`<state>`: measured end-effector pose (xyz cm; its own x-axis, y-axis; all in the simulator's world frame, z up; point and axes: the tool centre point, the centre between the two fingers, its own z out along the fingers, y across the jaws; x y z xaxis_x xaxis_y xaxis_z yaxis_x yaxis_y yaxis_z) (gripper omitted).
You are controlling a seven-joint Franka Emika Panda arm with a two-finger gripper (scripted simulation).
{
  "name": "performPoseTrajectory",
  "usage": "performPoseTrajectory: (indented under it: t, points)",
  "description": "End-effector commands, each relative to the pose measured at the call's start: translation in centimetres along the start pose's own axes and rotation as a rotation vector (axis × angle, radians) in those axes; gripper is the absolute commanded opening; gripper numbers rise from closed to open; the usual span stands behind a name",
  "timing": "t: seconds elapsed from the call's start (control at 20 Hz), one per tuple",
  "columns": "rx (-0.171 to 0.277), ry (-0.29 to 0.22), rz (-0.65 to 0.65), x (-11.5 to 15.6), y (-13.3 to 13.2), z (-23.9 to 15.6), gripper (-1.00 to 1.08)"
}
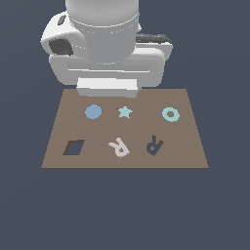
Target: Insert a designated object into the corresponding slot on a board.
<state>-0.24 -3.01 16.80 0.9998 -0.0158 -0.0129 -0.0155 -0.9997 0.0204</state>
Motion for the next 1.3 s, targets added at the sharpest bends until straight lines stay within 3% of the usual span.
performPoseTrajectory:
  t: [0.0, 0.6, 1.25]
  points:
    - [0.0, 0.0, 0.0, 0.0, 0.0, 0.0, 1.0]
    - [0.003, 0.003, -0.095, 1.5, 0.2, 1.8, 1.0]
    - [0.012, 0.013, -0.41, 6.6, -0.1, 7.9, 1.0]
